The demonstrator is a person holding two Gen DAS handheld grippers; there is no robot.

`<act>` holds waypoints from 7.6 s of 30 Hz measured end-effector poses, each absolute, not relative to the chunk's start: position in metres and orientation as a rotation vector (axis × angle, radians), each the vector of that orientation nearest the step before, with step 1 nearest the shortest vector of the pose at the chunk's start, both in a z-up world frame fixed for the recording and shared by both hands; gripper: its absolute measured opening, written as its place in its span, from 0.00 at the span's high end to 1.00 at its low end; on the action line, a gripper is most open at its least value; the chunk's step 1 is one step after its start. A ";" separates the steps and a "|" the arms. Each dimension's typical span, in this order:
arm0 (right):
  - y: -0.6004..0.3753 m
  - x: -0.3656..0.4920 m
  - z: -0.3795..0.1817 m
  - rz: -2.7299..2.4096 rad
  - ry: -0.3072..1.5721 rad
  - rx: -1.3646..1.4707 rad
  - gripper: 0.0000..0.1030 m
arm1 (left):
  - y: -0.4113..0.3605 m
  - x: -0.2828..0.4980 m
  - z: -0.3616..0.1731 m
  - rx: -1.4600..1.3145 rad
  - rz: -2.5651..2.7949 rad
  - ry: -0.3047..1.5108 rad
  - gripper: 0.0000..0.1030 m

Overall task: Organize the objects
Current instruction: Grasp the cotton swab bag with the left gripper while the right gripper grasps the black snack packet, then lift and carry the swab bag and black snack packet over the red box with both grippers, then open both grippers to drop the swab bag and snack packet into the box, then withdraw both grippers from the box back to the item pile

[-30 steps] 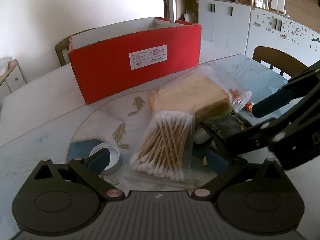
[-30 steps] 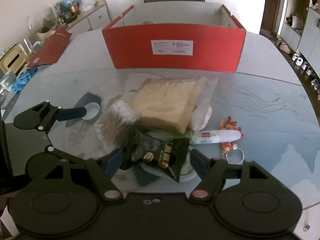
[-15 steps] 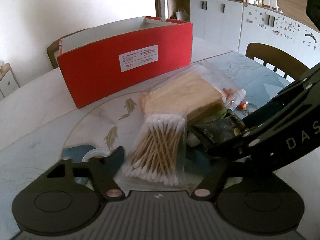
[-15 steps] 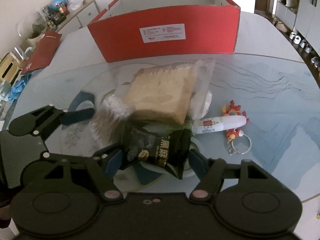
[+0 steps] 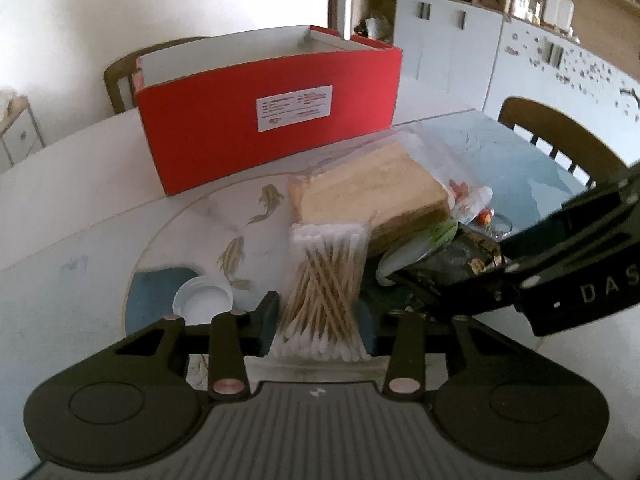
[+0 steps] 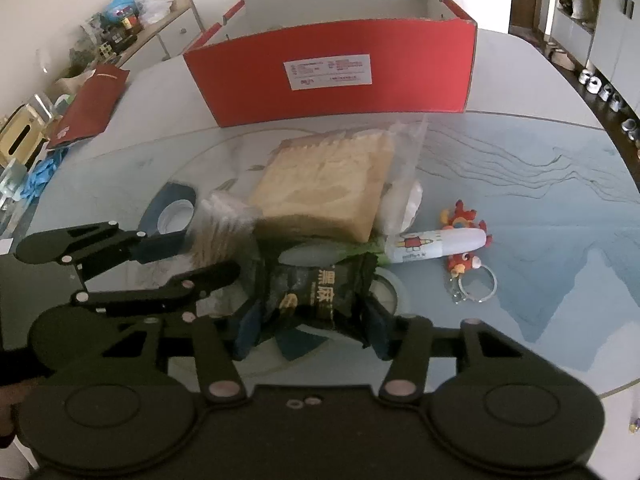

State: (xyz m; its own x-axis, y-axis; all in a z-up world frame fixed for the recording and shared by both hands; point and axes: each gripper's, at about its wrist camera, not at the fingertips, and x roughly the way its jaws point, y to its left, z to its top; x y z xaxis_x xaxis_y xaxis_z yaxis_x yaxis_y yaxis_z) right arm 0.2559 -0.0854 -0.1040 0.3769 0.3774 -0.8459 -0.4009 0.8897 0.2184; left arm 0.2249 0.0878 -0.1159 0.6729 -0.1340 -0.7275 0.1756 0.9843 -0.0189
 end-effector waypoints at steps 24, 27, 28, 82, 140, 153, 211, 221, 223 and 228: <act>-0.108 0.234 -0.080 0.497 1.021 -0.025 0.48 | 0.083 0.209 -0.109 0.007 -0.222 0.878 0.28; -0.109 0.232 -0.080 0.495 1.022 -0.027 0.48 | 0.077 0.211 -0.117 0.079 -0.219 0.902 0.28; -0.110 0.232 -0.080 0.494 1.022 -0.028 0.48 | 0.077 0.213 -0.120 0.090 -0.217 0.908 0.28; -0.116 0.309 0.012 0.545 0.792 -0.047 0.48 | 0.094 0.268 0.005 -0.087 -0.186 0.689 0.65; -0.024 0.522 -0.073 0.528 0.950 -0.306 0.45 | 0.108 0.496 -0.080 0.094 -0.015 1.060 0.64; -0.024 0.519 -0.077 0.519 0.956 -0.324 0.39 | 0.116 0.499 -0.088 0.047 0.017 1.101 0.40; -0.107 0.333 0.028 0.610 0.743 -0.198 0.27 | 0.103 0.303 0.026 -0.087 -0.107 0.706 0.20; -0.116 0.298 0.010 0.585 0.736 -0.212 0.27 | 0.119 0.271 0.007 -0.134 -0.095 0.729 0.16; -0.117 0.291 0.003 0.581 0.737 -0.222 0.26 | 0.123 0.265 0.000 -0.146 -0.091 0.740 0.15; -0.121 0.276 -0.014 0.559 0.763 -0.210 0.26 | 0.133 0.253 -0.021 -0.173 -0.068 0.771 0.14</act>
State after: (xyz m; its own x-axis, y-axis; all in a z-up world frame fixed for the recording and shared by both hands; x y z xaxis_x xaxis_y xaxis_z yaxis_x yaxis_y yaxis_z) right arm 0.2764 -0.1212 -0.0137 0.5867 0.4016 -0.7032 -0.5498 0.8351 0.0182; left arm 0.2534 0.1335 -0.0215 0.7155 -0.1242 -0.6875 -0.0025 0.9836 -0.1804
